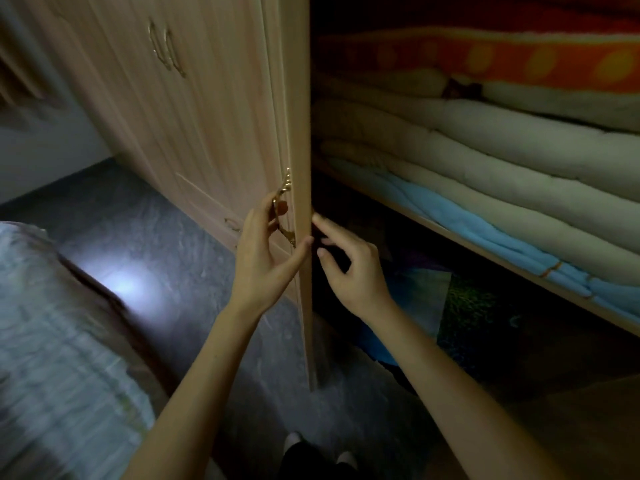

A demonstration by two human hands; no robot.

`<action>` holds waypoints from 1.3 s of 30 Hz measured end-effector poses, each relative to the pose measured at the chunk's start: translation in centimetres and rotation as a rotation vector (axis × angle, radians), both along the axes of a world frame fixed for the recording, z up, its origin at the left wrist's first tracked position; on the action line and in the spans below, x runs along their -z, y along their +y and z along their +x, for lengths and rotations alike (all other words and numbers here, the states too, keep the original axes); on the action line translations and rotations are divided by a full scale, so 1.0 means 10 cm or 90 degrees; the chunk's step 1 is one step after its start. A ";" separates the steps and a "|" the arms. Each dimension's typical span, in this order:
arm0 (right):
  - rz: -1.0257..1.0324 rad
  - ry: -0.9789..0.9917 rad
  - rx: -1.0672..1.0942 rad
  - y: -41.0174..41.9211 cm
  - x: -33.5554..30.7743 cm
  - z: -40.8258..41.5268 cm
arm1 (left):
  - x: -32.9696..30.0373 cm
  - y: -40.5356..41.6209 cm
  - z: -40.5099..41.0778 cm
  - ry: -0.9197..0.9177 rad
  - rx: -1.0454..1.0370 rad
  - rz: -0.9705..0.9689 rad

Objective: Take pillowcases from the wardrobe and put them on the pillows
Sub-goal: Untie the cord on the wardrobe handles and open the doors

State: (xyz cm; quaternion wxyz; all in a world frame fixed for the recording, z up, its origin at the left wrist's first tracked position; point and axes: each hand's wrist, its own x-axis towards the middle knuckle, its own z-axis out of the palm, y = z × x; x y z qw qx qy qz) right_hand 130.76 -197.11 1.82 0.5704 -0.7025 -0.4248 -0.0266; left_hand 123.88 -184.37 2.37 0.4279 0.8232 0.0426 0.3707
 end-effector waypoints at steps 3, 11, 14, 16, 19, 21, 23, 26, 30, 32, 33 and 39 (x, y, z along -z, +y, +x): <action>-0.036 -0.008 -0.031 0.07 0.00 -0.04 | 0.04 0.00 -0.07 -0.018 -0.028 -0.015; -0.155 -0.075 -0.155 0.30 -0.01 -0.12 | 0.42 -0.11 -0.28 -0.116 -0.286 0.304; -0.227 -0.120 -0.214 0.42 -0.02 -0.10 | 0.49 -0.07 -0.38 -0.039 -0.272 0.367; -0.266 -0.167 -0.239 0.53 -0.02 -0.08 | 0.51 0.02 -0.45 0.043 -0.297 0.382; -0.302 -0.206 -0.265 0.72 0.00 -0.08 | 0.51 0.14 -0.51 0.144 -0.360 0.404; -0.324 -0.222 -0.278 0.86 0.02 -0.10 | 0.51 0.20 -0.54 0.192 -0.413 0.418; -0.333 -0.237 -0.295 1.01 0.04 -0.13 | 0.51 0.26 -0.56 0.237 -0.464 0.427; -0.359 -0.284 -0.306 1.21 0.07 -0.07 | 0.48 0.36 -0.56 0.293 -0.525 0.402; -0.386 -0.348 -0.285 1.48 0.12 0.00 | 0.45 0.55 -0.50 0.324 -0.579 0.371; -0.374 -0.370 -0.277 1.64 0.14 -0.01 | 0.44 0.69 -0.47 0.345 -0.600 0.354; -0.372 -0.376 -0.280 1.72 0.14 -0.01 | 0.45 0.77 -0.46 0.358 -0.606 0.347; -0.409 -0.412 -0.252 2.19 0.19 -0.01 | 0.56 1.25 -0.44 0.460 -0.590 0.327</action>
